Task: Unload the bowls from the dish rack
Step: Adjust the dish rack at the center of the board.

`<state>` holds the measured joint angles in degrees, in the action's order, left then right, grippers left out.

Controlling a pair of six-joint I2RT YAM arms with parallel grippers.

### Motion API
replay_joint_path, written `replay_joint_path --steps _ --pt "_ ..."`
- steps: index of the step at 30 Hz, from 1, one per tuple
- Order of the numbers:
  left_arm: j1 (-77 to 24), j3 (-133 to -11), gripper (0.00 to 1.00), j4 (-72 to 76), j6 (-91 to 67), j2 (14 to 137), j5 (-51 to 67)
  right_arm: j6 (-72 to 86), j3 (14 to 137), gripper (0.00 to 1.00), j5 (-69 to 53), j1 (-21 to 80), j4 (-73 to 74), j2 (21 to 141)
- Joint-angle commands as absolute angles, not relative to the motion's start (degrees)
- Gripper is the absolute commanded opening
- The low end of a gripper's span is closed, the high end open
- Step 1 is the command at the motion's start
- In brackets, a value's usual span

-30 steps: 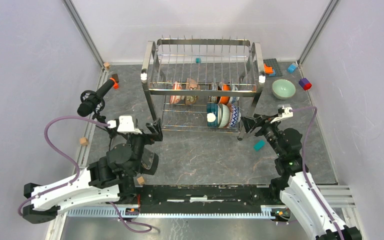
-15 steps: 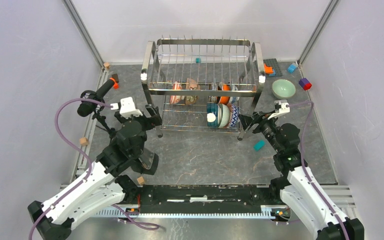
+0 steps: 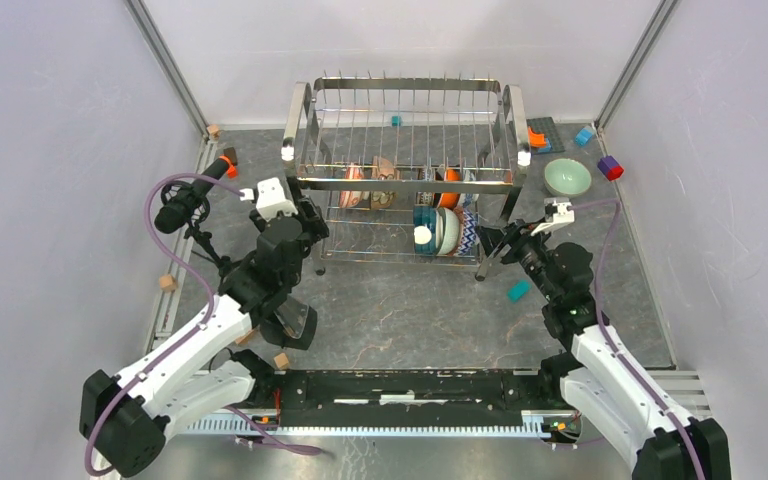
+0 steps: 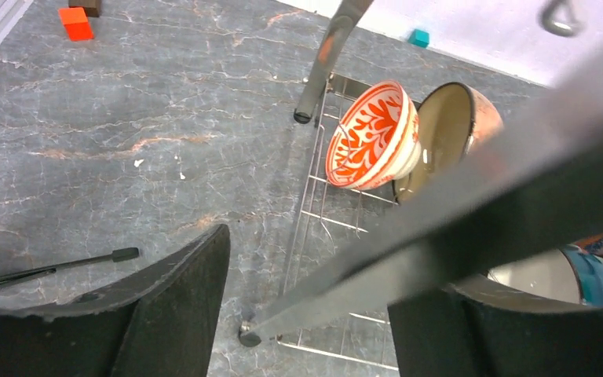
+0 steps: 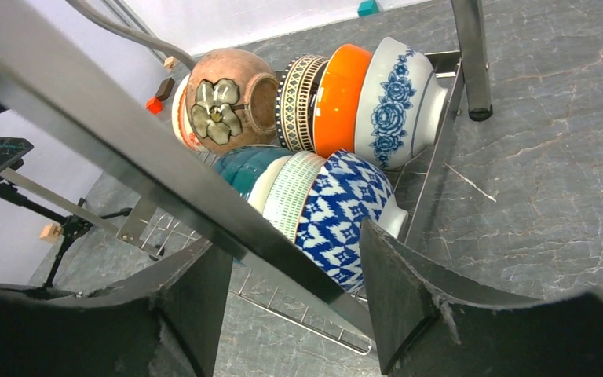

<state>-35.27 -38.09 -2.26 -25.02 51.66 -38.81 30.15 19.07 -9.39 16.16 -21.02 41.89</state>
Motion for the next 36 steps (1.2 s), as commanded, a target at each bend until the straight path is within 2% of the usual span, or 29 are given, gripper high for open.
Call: replay_joint_path --steps 1,8,16,26,33,36 --pt "-31.9 -39.9 0.72 2.8 -28.9 54.9 -36.1 31.6 21.3 0.63 -6.0 17.3 -25.5 43.6" --pt "-28.8 -41.7 0.61 6.1 -29.0 60.3 -32.2 31.1 22.8 0.52 -2.8 19.1 -25.6 47.1" --pt "-26.3 -44.5 0.58 8.0 -28.9 65.3 -28.6 31.0 24.8 0.51 -0.4 19.4 -25.8 51.3" --pt "-25.2 -46.1 0.60 8.8 -28.5 67.8 -27.4 28.2 30.2 0.54 3.5 19.3 -24.7 58.4" --pt "-23.8 -48.4 0.63 9.0 -27.4 70.7 -26.3 27.2 32.8 0.61 2.4 19.4 -23.4 61.8" --pt "-23.7 -49.1 0.66 7.8 -27.4 70.3 -24.8 27.0 32.0 0.66 1.5 19.4 -22.3 60.8"
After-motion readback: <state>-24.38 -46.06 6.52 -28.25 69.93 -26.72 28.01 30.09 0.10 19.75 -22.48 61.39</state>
